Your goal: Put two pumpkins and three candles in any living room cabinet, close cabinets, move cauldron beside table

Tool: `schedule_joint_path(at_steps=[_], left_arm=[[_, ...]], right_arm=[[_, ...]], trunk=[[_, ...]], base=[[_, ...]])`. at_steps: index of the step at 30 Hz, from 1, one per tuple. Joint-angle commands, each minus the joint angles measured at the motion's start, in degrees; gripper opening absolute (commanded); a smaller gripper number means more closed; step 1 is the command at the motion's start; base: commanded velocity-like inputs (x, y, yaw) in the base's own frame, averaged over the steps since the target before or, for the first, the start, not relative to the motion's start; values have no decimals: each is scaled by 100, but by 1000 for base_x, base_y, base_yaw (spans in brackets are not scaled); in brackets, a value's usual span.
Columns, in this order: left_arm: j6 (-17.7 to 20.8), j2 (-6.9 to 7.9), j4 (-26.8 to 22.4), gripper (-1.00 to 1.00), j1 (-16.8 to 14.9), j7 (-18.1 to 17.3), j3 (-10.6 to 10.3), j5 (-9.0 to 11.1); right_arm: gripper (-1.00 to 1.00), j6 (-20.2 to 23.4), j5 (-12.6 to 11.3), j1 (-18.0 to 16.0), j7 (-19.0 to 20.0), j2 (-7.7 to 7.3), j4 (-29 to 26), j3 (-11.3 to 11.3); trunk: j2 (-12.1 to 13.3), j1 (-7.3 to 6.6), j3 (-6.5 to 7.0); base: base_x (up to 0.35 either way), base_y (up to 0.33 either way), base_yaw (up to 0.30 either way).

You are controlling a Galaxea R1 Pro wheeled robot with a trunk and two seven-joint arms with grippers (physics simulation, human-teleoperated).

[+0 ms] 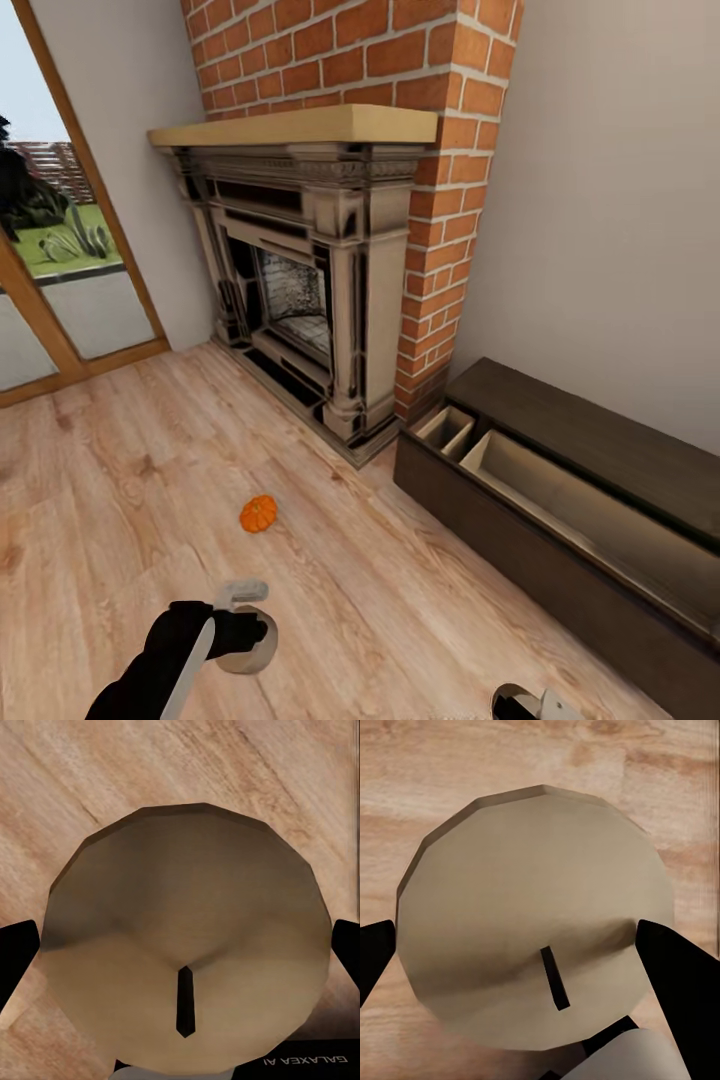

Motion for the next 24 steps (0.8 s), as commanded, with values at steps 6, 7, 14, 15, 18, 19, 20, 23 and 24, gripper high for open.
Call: schedule_joint_path(at_steps=[6, 7, 14, 15, 18, 19, 20, 23, 24], left_arm=[[0, 0, 0, -100, 0, -15, 8, 5], [1, 0, 0, -100, 0, -16, 9, 5], [2, 0, 0, -100, -3, -26, 9, 2], [2, 0, 0, -100, -3, -26, 9, 0], [2, 0, 0, -100, -2, -26, 9, -3], [2, 0, 0, -100, -1, -26, 9, -3], [2, 0, 0, -100, -1, -26, 9, -4], [2, 0, 0, -100, 0, -26, 9, -4], [2, 0, 0, -100, 0, -26, 9, -4]], right_arm=[[-100, 4, 3, 0, 0, -6, 0, 0], [-100, 2, 3, 0, 0, -6, 0, 0], [-100, 0, 13, 0, 0, -4, -6, 0], [-100, 0, 14, 0, 0, -2, -7, 0], [-100, 0, 13, 0, 0, 2, -7, 0], [-100, 0, 13, 0, 0, 2, -6, -3], [-100, 0, 13, 0, 0, -1, -6, -5], [-100, 0, 6, 0, 0, -5, -3, -8], [-100, 0, 5, 0, 0, -5, -2, -8]], trunk=[[241, -132, 108], [281, -154, 126], [561, -308, 252], [602, -330, 269], [722, -395, 323], [762, -417, 341], [802, -439, 359], [922, -505, 413], [962, -527, 431]], base=[[0, 0, -281], [0, 0, -281], [0, 0, -153], [0, 0, -27], [0, 0, -39], [0, 0, -147], [0, 0, -194], [0, 0, -242], [0, 0, -265]])
